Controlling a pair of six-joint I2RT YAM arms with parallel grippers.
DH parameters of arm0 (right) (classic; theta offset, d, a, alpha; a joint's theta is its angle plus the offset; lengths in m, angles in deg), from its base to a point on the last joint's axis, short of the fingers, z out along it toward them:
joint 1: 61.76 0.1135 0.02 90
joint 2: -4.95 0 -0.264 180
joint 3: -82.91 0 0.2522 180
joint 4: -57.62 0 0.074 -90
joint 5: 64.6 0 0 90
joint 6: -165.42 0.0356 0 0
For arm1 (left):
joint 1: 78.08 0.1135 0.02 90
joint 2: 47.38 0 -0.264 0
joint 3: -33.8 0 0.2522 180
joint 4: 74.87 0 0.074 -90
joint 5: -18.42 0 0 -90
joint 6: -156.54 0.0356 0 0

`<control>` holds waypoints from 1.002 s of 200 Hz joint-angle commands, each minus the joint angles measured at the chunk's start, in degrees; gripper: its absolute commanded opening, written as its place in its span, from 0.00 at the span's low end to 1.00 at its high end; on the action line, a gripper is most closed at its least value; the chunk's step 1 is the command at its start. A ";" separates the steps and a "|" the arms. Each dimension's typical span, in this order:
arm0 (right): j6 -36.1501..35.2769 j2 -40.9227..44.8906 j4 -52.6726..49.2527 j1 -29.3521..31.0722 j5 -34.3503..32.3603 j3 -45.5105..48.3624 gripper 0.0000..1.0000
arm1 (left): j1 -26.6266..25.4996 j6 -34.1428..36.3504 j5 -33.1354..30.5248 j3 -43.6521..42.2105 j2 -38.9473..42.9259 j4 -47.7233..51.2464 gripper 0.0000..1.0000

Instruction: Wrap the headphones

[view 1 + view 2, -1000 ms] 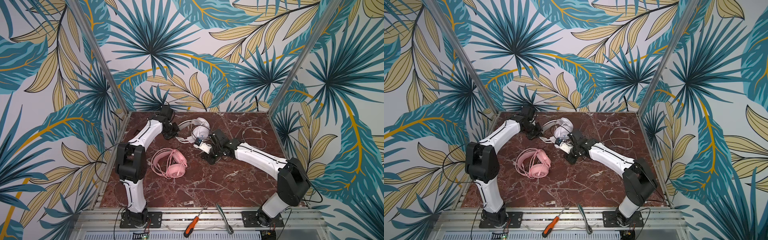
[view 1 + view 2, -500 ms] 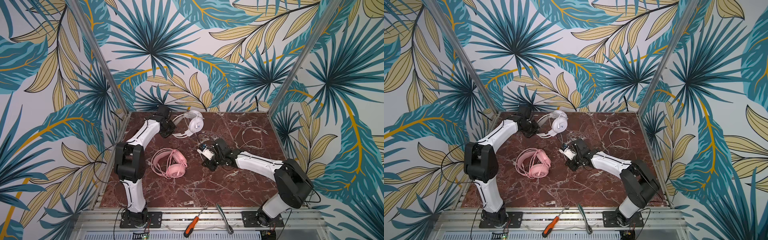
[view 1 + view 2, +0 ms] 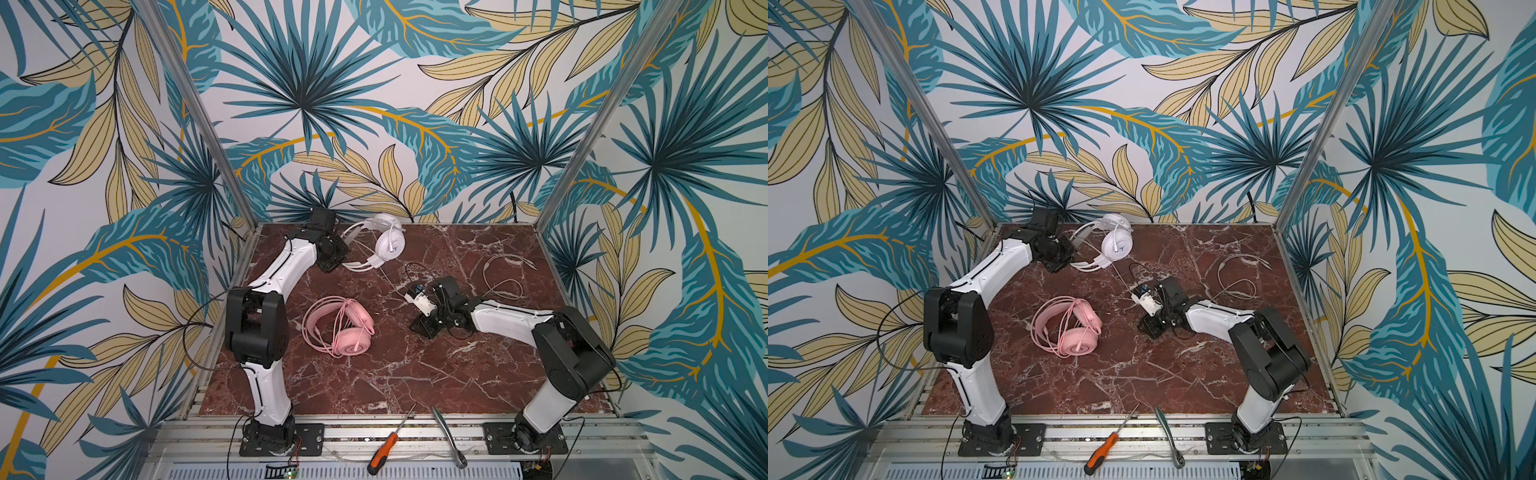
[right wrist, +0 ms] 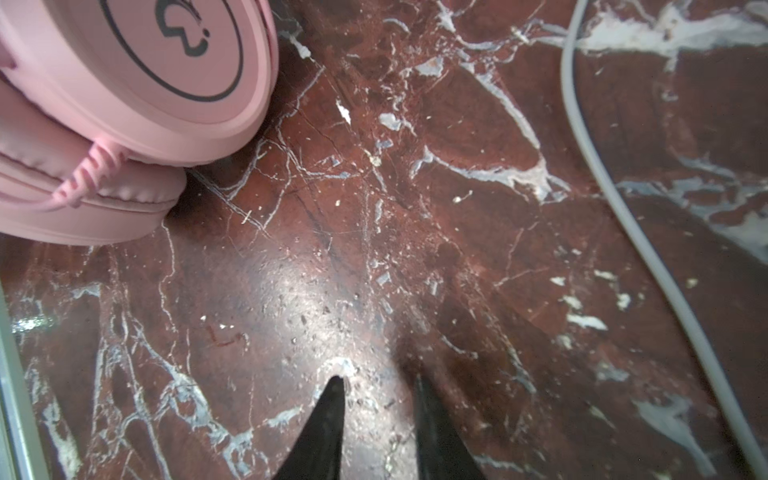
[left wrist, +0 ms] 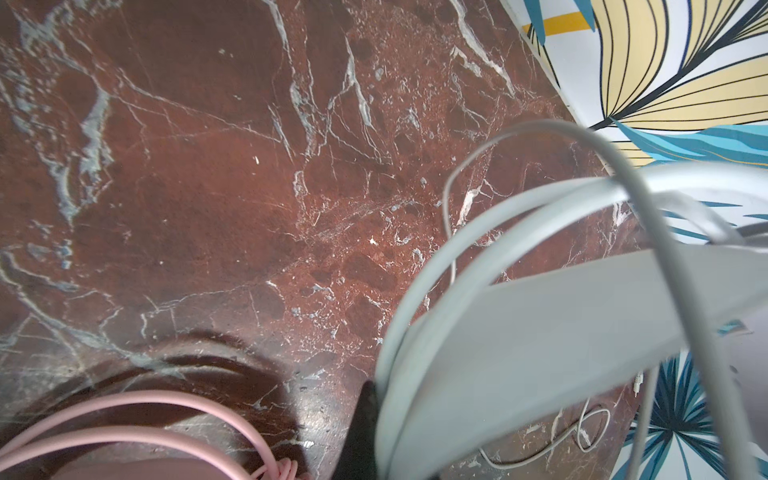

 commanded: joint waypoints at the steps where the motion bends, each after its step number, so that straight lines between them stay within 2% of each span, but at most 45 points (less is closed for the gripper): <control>1: 0.54 3.33 -0.41 -2.51 -1.56 -1.15 0.38 | 0.04 -0.21 1.31 -0.07 2.51 -3.05 0.00; 23: 0.73 4.13 -3.98 -4.98 -3.31 -5.34 0.41 | 0.19 -0.06 1.33 0.03 2.38 -3.06 0.00; 42: -2.32 2.36 -15.94 -4.99 -9.36 -12.11 0.42 | 0.29 0.05 1.79 0.12 2.07 -3.01 0.00; 67: -11.28 1.24 -25.45 -5.04 -18.13 -16.07 0.42 | 0.31 0.36 2.74 0.45 1.68 -3.04 0.00; 81: -15.40 2.01 -25.41 -5.90 -20.09 -14.80 0.45 | 0.31 0.63 3.05 0.59 1.42 -3.06 0.00; 109: -21.99 2.59 -20.77 -6.78 -18.91 -10.83 0.47 | 0.40 1.33 3.99 1.38 0.63 -2.20 0.00; 138: -27.29 -1.53 -19.17 -6.78 -19.43 -10.68 0.48 | 0.47 2.43 4.49 2.62 0.21 -0.76 0.00; 157: -29.03 -5.46 -20.99 -6.84 -22.42 -13.52 0.48 | 0.57 3.31 4.65 3.78 0.14 0.48 0.00; 200: -29.97 -11.80 -23.54 -7.41 -24.20 -19.05 0.47 | 0.83 3.89 5.17 4.51 -0.16 1.38 0.00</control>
